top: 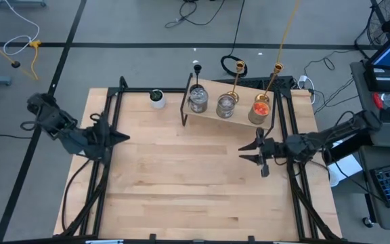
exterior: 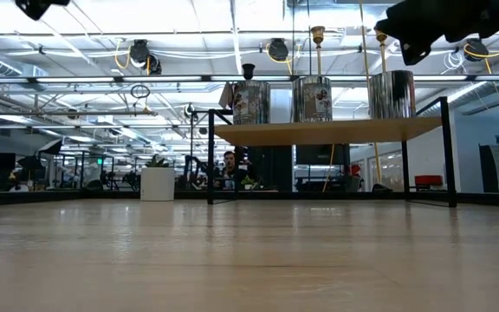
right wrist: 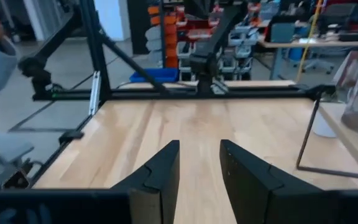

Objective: Pick & Place candle stick holders
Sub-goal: Return to Home Position

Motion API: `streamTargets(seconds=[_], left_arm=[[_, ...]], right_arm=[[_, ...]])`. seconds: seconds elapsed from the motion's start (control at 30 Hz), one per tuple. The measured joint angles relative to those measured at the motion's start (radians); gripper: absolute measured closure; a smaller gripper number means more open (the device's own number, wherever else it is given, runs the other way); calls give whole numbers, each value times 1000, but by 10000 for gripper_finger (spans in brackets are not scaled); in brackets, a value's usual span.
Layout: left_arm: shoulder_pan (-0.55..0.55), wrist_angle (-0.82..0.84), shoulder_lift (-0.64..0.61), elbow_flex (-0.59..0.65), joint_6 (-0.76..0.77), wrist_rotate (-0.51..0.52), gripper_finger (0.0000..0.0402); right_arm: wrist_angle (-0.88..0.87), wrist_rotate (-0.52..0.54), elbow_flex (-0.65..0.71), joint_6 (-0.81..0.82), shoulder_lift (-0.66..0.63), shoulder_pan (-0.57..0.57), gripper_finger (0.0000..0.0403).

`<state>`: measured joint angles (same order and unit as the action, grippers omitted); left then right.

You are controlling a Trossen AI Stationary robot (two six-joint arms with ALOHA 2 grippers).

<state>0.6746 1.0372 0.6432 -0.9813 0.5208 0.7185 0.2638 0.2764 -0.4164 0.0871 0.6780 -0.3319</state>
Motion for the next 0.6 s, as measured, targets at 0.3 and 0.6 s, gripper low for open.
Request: streamTargets(seconds=[0.3,0.6], left_arm=[[-39,-186,-127,214,-100,17,394],[-154,-481,-228,405,-258,-57,393]], right_arm=[[-60,-151,0,-10,-52,84,293],[-121,-151,0,-4,-54,103,293]])
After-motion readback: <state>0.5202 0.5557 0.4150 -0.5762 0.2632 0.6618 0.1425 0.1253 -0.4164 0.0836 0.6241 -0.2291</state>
